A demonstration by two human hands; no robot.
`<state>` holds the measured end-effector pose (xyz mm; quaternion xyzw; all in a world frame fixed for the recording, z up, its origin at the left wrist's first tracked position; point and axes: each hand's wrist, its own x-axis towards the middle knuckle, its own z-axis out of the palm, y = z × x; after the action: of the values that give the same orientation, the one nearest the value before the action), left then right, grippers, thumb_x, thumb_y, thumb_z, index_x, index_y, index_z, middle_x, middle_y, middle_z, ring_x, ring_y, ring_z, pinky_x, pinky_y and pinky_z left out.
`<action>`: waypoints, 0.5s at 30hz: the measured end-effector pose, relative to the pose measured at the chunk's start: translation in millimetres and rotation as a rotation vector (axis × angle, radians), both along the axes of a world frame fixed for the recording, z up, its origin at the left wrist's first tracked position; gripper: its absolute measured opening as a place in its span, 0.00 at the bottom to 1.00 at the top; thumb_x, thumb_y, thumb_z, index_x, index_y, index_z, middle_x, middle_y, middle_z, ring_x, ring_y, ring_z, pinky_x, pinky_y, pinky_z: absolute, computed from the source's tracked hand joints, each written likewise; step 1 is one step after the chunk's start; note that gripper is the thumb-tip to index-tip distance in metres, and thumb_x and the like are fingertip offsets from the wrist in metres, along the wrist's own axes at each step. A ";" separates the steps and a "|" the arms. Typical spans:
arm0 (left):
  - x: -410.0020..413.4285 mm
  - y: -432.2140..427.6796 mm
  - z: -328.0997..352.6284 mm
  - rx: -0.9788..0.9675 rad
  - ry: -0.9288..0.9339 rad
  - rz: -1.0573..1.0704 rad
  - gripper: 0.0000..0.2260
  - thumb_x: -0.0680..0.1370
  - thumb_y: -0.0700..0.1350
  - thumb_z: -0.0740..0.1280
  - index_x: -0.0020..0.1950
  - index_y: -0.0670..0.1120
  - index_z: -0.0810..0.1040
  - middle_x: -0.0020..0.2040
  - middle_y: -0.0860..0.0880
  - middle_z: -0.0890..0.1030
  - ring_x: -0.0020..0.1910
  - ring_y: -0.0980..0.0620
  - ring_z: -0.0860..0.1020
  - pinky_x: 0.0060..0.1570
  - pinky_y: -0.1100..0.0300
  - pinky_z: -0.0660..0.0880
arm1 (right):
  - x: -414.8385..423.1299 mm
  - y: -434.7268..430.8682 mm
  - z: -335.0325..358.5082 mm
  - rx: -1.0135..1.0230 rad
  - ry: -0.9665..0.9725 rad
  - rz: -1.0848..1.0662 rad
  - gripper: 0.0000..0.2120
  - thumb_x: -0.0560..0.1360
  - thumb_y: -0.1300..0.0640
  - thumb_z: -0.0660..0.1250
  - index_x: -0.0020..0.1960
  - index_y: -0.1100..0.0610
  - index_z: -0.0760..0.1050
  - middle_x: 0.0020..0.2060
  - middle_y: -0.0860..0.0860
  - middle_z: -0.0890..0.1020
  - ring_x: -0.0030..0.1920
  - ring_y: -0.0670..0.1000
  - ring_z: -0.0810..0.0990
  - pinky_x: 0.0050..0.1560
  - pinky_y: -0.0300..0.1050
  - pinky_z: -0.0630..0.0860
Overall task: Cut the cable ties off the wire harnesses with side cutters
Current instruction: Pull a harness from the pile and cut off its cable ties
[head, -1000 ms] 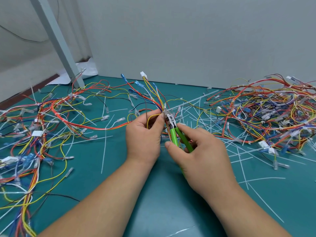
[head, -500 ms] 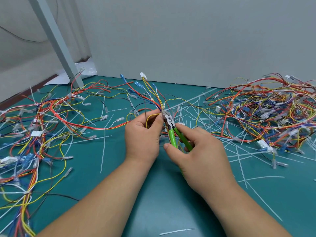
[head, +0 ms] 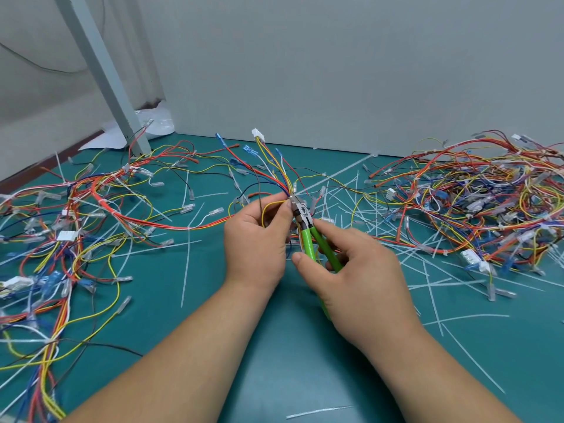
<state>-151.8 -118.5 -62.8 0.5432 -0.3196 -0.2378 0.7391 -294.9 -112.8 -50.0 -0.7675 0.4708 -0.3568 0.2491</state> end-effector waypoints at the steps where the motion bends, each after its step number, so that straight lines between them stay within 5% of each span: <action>1: -0.1 -0.2 0.1 -0.002 0.013 -0.004 0.06 0.78 0.39 0.73 0.45 0.50 0.84 0.39 0.52 0.86 0.37 0.54 0.82 0.39 0.60 0.80 | 0.1 -0.2 -0.1 0.001 -0.005 0.002 0.31 0.66 0.32 0.66 0.68 0.39 0.77 0.44 0.40 0.79 0.47 0.42 0.77 0.51 0.48 0.78; 15: 0.6 -0.6 -1.4 -0.010 0.037 -0.020 0.07 0.78 0.38 0.72 0.45 0.50 0.85 0.40 0.50 0.87 0.39 0.53 0.83 0.44 0.54 0.83 | -1.4 -0.5 1.8 -0.004 0.011 -0.006 0.30 0.66 0.33 0.67 0.67 0.37 0.77 0.40 0.42 0.76 0.43 0.42 0.75 0.46 0.49 0.77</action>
<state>-151.2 -119.1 -64.2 0.5317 -0.3124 -0.2536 0.7453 -296.2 -113.3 -48.2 -0.7685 0.4736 -0.3544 0.2440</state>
